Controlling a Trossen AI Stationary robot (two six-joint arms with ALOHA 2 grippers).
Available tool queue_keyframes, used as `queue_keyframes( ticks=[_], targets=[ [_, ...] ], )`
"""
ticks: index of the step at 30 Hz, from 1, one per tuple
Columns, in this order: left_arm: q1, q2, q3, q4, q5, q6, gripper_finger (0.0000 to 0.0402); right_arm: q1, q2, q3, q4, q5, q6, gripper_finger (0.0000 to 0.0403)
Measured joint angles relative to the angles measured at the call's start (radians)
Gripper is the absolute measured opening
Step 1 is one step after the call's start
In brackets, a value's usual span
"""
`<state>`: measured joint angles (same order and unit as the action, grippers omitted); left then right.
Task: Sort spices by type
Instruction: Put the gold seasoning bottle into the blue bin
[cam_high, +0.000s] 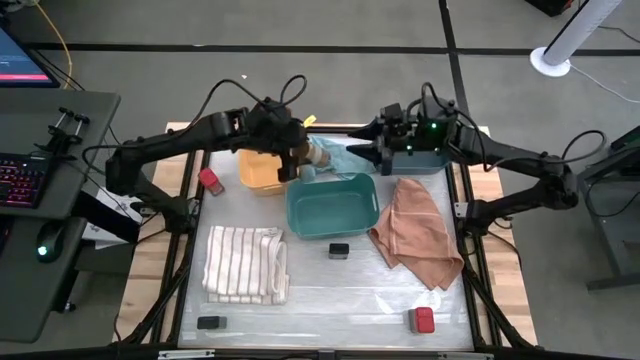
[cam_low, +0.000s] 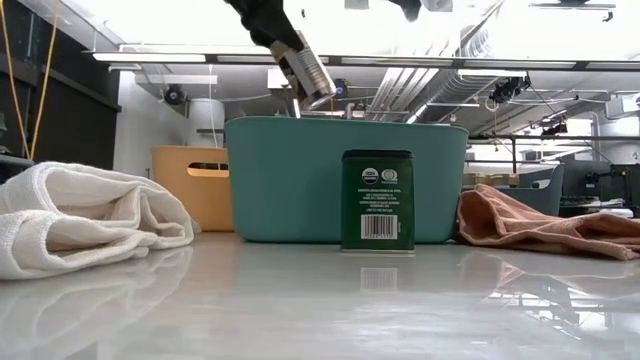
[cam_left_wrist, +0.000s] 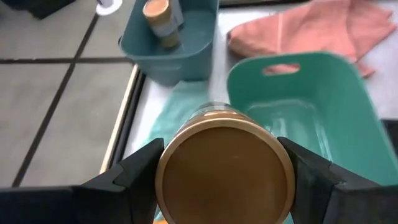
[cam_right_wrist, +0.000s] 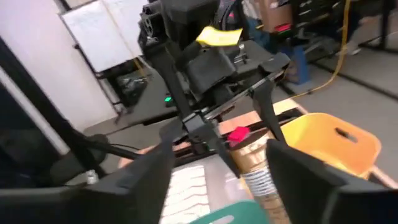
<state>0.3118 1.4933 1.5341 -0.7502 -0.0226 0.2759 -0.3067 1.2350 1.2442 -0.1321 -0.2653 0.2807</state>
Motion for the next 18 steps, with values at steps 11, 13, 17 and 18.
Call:
queue_keyframes(
  ticks=[11,13,17,18],
  targets=[
    [0.029,0.0,0.001,0.075,0.029,0.015,0.024,0.078,0.098,0.0,-0.059,0.108,-0.372,0.0349],
    [0.029,0.0,0.001,0.079,0.03,0.014,0.0245,0.08,0.12,0.0,-0.085,0.156,-0.426,0.0349],
    [0.029,0.0,0.001,0.092,0.042,0.013,0.0246,0.08,0.153,0.0,-0.072,0.303,-0.495,0.0349],
    [0.029,0.0,0.001,0.094,0.042,0.008,0.0246,0.079,0.16,0.0,-0.07,0.337,-0.511,0.0349]
  ],
)
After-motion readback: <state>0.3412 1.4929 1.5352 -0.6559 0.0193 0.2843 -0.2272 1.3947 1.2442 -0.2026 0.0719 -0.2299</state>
